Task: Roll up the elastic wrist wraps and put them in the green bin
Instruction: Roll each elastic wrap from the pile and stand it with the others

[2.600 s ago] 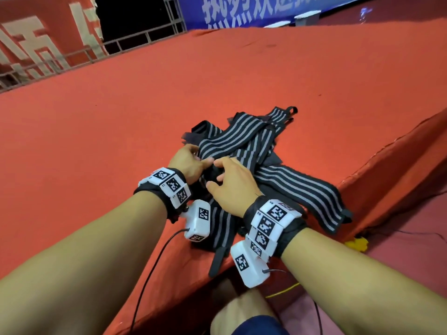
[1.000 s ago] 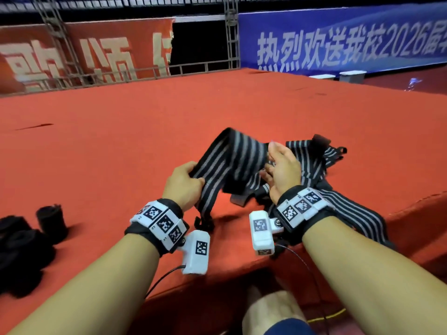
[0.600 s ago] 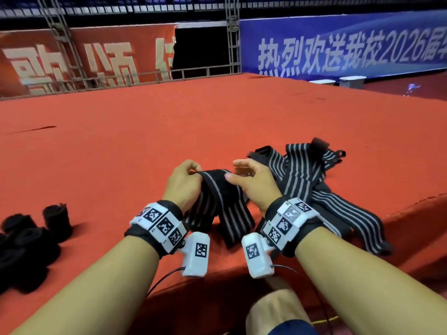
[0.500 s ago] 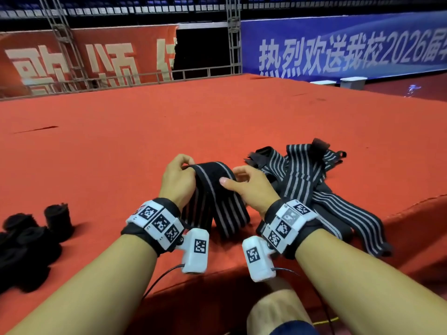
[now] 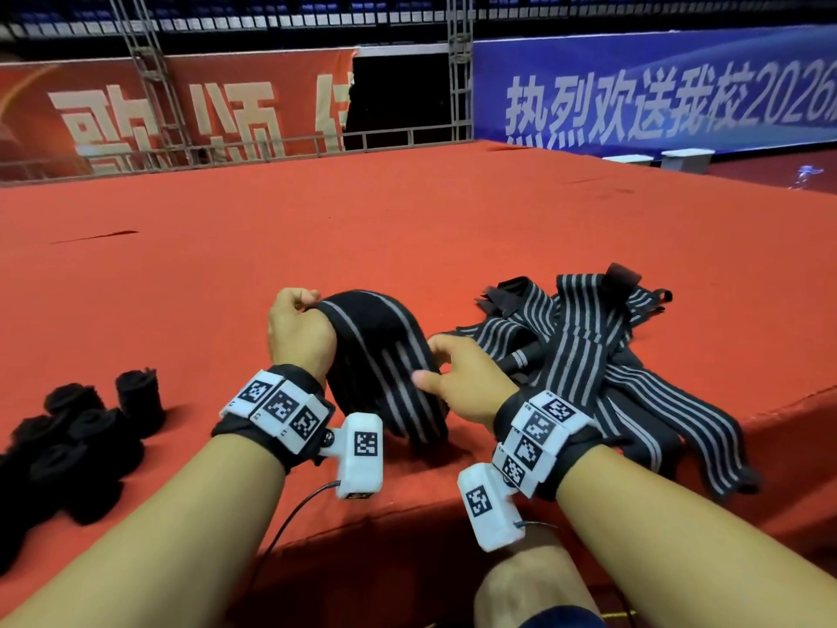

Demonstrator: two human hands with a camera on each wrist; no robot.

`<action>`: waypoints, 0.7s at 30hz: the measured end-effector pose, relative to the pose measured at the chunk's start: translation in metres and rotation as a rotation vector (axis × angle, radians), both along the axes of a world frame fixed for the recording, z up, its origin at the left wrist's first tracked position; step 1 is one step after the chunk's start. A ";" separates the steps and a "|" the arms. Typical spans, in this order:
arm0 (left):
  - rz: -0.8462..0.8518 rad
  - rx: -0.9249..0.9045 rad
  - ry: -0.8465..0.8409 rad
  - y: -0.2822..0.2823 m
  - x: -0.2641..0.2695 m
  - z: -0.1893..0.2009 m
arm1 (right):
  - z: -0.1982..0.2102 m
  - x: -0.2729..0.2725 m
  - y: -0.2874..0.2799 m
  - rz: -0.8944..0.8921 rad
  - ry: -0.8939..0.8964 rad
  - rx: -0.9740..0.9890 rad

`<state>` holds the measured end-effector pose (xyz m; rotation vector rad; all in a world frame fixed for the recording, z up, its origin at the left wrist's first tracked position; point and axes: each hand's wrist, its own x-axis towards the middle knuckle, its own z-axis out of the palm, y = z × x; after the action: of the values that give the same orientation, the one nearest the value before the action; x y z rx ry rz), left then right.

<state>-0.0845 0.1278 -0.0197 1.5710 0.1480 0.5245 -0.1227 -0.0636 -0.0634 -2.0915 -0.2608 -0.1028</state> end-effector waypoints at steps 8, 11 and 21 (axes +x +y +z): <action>-0.213 0.307 -0.140 -0.014 -0.020 0.008 | 0.014 0.002 0.015 -0.104 -0.214 0.078; -0.455 0.445 -0.129 -0.022 -0.027 0.010 | 0.017 0.000 0.019 -0.040 -0.222 0.130; -0.465 0.767 -0.083 -0.014 -0.022 0.008 | 0.010 -0.008 0.008 0.088 -0.099 0.296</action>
<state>-0.1068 0.1136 -0.0121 2.2328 -0.5330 0.2797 -0.1309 -0.0558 -0.0537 -1.7815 -0.3736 -0.1818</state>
